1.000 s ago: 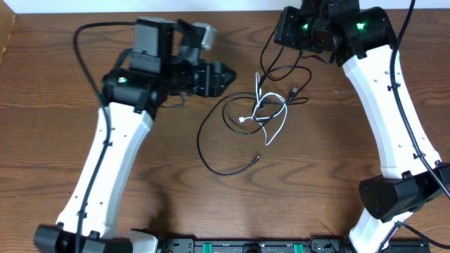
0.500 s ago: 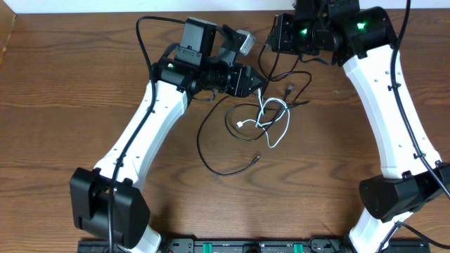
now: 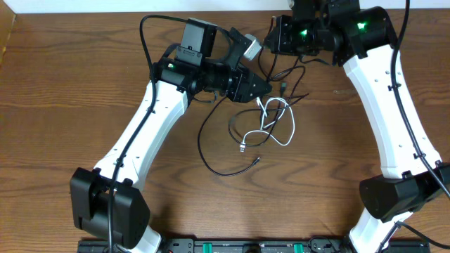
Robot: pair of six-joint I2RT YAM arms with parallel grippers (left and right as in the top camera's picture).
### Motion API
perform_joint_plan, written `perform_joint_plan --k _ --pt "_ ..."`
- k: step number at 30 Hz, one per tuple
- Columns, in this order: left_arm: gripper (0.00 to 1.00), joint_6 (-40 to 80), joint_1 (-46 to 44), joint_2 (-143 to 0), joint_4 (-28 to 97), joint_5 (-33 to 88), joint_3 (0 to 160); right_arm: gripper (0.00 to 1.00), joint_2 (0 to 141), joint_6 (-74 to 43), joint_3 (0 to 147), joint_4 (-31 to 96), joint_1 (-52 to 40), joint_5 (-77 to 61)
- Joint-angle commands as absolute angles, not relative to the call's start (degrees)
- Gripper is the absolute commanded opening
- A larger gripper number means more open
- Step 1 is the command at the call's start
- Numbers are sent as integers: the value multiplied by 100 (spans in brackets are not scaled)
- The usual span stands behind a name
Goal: Untangle cables
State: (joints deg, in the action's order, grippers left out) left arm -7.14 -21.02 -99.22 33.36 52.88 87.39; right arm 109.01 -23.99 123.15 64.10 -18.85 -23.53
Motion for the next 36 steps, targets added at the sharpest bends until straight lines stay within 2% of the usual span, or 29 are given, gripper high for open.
perform_joint_plan --k 1,6,11,12,15,16,26,27,31,36 --pt "53 -882 -2099 -9904 3380 5518 8665 1 10862 -2303 12322 6414 -1831 -2526" --pt "46 -1031 -2099 -9904 3417 5806 8549 1 10849 -2300 12322 6412 -1831 -2530" --pt "29 -1050 -2097 -9913 3415 5782 8543 1 10825 -2196 12322 6414 -1831 -2613" --pt "22 -1050 -2097 -9913 3417 5736 8543 1 10825 -2174 12322 6412 -1831 -2613" --pt "19 -1050 -2097 -9913 3415 5739 8543 1 10825 -2174 12322 6416 -1831 -2624" --pt "14 -1050 -2097 -9913 3417 5739 8543 1 10825 -2154 12322 6416 -1831 -2652" --pt "12 -1048 -2099 -9948 3417 5743 8543 1 10822 -2064 12322 6431 -1831 -3020" --pt "8 -1048 -2099 -9961 3415 5743 8543 1 10822 -2049 12322 6431 -1831 -3022" --pt "7 -1048 -2091 -9970 3417 5730 8543 1 10822 -2049 12322 6436 -1747 -2814" --pt "7 -484 -2082 -9968 3444 4644 8543 1 10822 -2053 12322 6449 -1472 -2408"
